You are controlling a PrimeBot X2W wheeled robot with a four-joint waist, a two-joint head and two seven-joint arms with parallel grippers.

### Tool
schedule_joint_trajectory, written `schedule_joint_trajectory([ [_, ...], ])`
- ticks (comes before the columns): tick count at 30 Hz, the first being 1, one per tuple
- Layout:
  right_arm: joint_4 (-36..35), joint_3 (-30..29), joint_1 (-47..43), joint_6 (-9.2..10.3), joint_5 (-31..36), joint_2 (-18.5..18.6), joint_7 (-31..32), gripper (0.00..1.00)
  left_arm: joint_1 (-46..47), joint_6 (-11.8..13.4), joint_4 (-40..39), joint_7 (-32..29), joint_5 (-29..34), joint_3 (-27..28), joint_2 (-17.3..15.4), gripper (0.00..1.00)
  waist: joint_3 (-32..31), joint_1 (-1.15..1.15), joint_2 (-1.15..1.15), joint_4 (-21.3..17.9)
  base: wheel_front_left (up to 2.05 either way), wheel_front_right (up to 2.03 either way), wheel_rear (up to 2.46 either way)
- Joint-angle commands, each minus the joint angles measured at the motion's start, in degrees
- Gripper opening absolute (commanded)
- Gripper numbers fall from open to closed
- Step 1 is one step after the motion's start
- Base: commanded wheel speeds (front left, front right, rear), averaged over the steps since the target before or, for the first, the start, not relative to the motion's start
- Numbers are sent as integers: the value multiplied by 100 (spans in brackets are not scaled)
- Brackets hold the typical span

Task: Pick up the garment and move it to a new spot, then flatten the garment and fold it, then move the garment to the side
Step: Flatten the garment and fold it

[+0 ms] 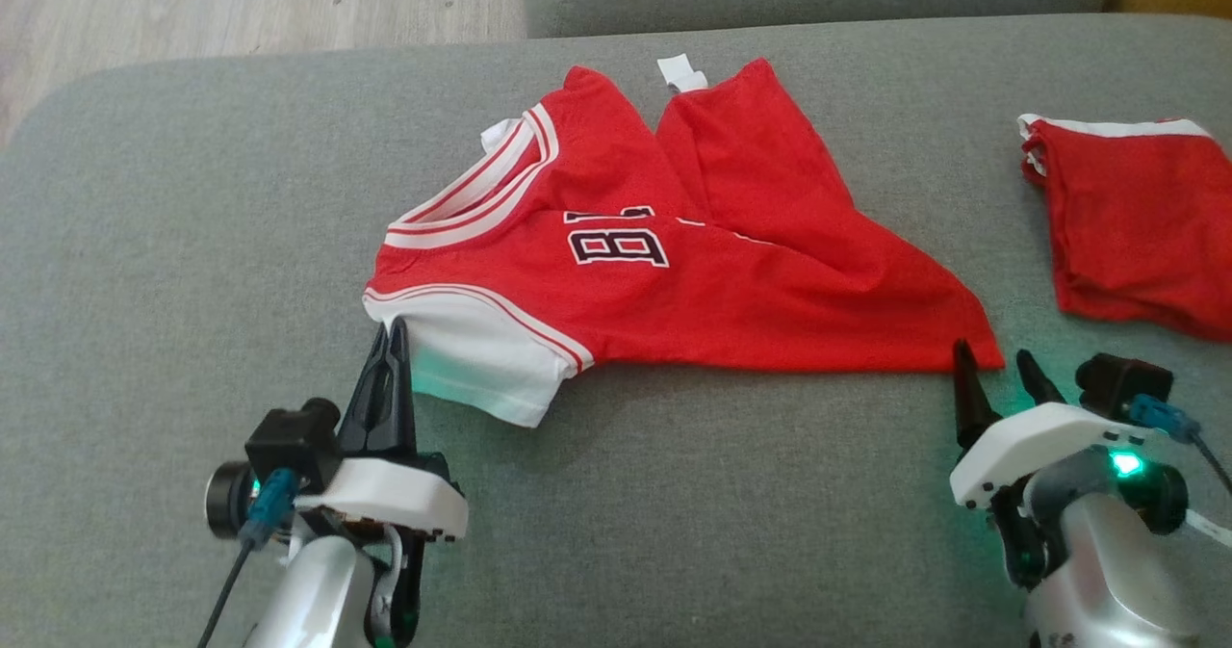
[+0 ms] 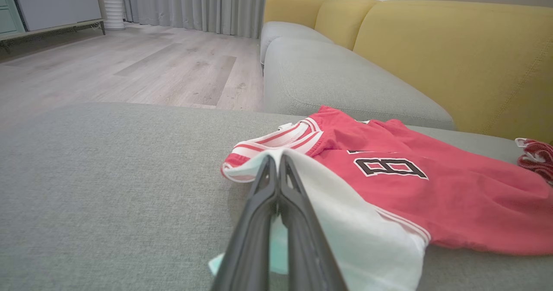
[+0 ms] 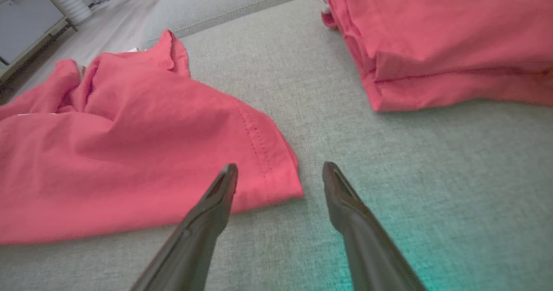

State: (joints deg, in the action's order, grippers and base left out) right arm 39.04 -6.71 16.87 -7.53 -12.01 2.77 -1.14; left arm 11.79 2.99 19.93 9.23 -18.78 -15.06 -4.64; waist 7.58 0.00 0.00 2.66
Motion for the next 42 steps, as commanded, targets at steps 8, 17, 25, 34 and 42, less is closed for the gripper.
schedule_joint_trajectory([
  [8,859,261,723,4,278,11,176,100,212,1,-253,87,-30,71,-67,0,114,0,0,52,0,0,0],
  [17,989,710,973,4,223,10,-66,0,273,44,-333,116,-72,96,-120,0,74,0,0,40,0,0,0],
  [25,-254,1112,1063,4,108,16,-579,0,482,-7,-787,173,-256,304,-259,0,-122,0,0,-128,0,0,0],
  [34,-2694,1605,1328,4,-119,744,-326,0,1239,-64,-2137,3,-601,649,-383,0,-441,0,0,-298,0,0,0],
  [42,-4193,1773,1709,4,-198,1250,31,0,1898,119,-3525,-274,-869,1000,-420,0,-722,0,0,-438,0,0,0],
])
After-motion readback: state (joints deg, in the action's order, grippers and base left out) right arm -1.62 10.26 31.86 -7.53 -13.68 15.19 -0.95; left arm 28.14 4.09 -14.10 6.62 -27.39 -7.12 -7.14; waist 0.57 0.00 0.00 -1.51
